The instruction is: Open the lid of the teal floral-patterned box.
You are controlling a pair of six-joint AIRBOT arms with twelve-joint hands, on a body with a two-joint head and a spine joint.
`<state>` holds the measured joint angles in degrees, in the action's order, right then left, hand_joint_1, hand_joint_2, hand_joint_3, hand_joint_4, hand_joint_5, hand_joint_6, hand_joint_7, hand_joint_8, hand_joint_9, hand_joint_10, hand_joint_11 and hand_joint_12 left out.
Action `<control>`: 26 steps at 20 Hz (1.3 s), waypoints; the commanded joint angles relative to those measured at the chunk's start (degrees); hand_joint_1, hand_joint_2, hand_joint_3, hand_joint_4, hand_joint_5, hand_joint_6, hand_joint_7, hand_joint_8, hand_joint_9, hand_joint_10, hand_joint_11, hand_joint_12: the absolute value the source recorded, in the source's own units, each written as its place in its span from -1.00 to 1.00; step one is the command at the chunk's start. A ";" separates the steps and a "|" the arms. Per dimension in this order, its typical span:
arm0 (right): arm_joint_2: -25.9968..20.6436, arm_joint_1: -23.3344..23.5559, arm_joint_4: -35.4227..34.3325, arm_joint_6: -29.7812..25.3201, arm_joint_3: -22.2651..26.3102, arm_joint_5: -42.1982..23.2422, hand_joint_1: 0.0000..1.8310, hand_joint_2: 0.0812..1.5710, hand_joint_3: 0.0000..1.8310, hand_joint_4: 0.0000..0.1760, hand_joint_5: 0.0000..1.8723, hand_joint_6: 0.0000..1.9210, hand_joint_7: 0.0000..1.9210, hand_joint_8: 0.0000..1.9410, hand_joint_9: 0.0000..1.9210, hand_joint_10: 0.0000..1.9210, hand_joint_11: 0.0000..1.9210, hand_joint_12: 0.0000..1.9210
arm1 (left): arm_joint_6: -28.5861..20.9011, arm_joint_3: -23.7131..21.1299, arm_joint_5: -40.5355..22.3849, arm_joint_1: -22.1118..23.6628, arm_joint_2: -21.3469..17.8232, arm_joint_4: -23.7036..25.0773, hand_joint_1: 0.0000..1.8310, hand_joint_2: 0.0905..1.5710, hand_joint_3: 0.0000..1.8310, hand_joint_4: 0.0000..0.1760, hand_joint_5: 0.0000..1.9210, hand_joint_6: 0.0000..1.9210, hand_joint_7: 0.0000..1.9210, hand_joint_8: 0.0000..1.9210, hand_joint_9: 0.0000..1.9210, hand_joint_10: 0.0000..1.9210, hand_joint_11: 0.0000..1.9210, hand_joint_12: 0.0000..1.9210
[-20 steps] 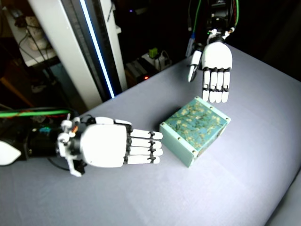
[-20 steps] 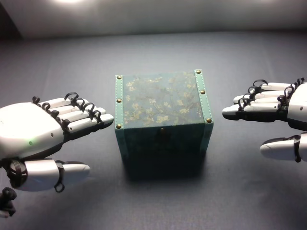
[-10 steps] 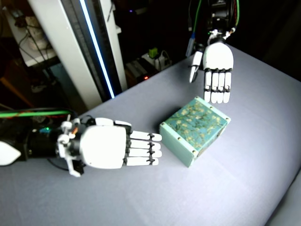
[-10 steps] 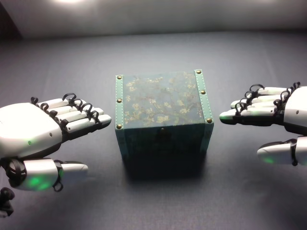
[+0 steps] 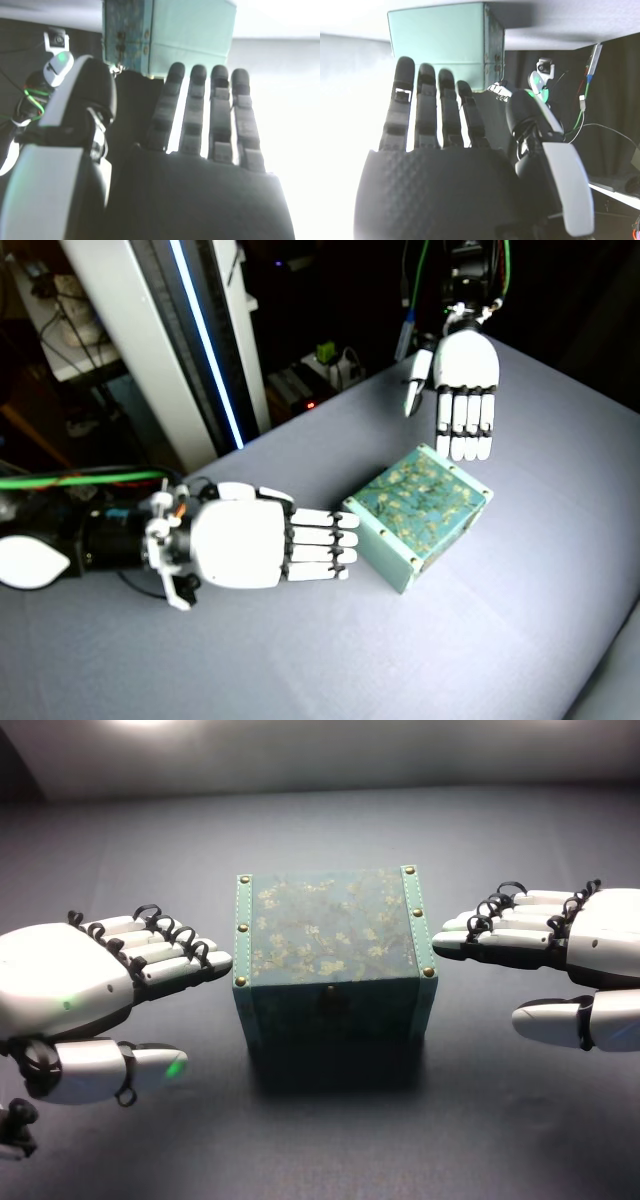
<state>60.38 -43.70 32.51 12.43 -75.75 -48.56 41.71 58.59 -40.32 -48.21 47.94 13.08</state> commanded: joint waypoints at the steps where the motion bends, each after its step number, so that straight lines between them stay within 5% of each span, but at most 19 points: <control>1: 0.28 0.71 -2.61 -0.44 -0.11 -6.19 -0.98 1.00 -0.80 -1.00 -0.96 -1.00 -0.95 -1.00 -0.93 -1.00 -1.00 -0.74 | -0.21 0.28 -5.54 0.86 0.25 -0.54 -0.87 0.82 -1.00 -1.00 -0.90 -1.00 -0.90 -1.00 -0.87 -0.99 -0.91 -0.86; 4: 0.39 0.71 -3.34 -0.44 -0.33 -6.09 -0.88 1.00 -0.70 -1.00 -0.99 -1.00 -0.97 -1.00 -0.88 -1.00 -1.00 -0.21 | -0.21 1.32 -3.62 1.91 1.56 0.09 -0.88 0.85 -1.00 -1.00 -0.91 -0.99 -0.88 -0.99 -0.85 -0.99 -0.87 -0.85; 5: 0.39 0.71 -3.56 -0.44 -0.40 -6.04 -0.92 1.00 -0.70 -0.75 -1.00 -1.00 -0.98 -1.00 -0.90 -1.00 -1.00 -0.33 | -0.23 1.49 -3.45 1.98 1.65 0.03 -0.89 0.85 -1.00 -1.00 -0.91 -1.00 -0.88 -0.99 -0.85 -1.00 -0.86 -0.84; 7: 0.38 0.71 -3.59 -0.45 -0.57 -5.66 -0.94 1.00 -0.71 -0.88 -0.99 -1.00 -0.97 -1.00 -0.94 -1.00 -1.00 -0.71 | -0.23 1.69 -3.13 2.11 1.65 -0.03 -0.93 0.87 -1.00 -1.00 -0.97 -1.00 -0.94 -1.00 -0.92 -1.00 -0.95 -0.88; 10: 0.45 0.70 -3.89 -0.45 -0.66 -5.29 -1.00 1.00 -0.71 -0.92 -0.97 -1.00 -0.92 -1.00 -0.88 -1.00 -1.00 -0.52 | -0.23 2.01 -2.76 2.48 1.96 -0.02 -0.87 0.87 -1.00 -1.00 -0.96 -1.00 -0.94 -1.00 -0.92 -1.00 -0.95 -0.88; 13: 0.63 0.66 -3.97 -0.45 -0.82 -5.29 -1.00 0.89 -0.97 -0.95 -0.96 -1.00 -0.89 -0.99 -0.87 -0.99 -1.00 -0.58 | -0.23 2.43 -2.47 2.74 2.44 -0.10 -0.73 0.85 -1.00 -1.00 -0.92 -0.99 -0.90 -0.99 -0.84 -0.99 -0.82 -0.80; 17: 0.61 0.66 -4.12 -0.90 -0.94 -5.19 -1.00 0.71 -1.00 -1.00 -0.91 -0.99 -0.88 -1.00 -0.87 -1.00 -1.00 -0.66 | -0.23 2.46 -2.13 2.84 2.42 -0.06 -0.73 0.87 -1.00 -1.00 -0.94 -1.00 -0.92 -1.00 -0.83 -1.00 -0.91 -0.53; 19: 0.42 0.43 -4.05 -1.20 -0.95 -5.00 -1.00 0.66 -1.00 -1.00 -0.89 -0.99 -0.87 -1.00 -0.87 -1.00 -1.00 -0.66 | -0.23 2.46 -1.60 2.63 2.39 -0.05 -0.56 0.84 -1.00 -1.00 -0.91 -0.99 -0.89 -0.99 -0.83 -0.99 -0.93 -0.50; 26: 0.06 0.33 -1.43 -3.80 -1.47 -4.36 -1.00 0.59 -1.00 -1.00 -0.87 -1.00 -0.88 -1.00 -0.89 -1.00 -1.00 -0.73 | -0.34 2.36 -1.00 2.89 2.08 1.02 -0.46 0.80 -1.00 -1.00 -0.88 -1.00 -0.86 -1.00 -0.82 -1.00 -0.88 -0.65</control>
<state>60.80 -43.75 33.58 9.13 -77.17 -47.37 41.65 60.93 -35.53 -45.93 50.26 14.87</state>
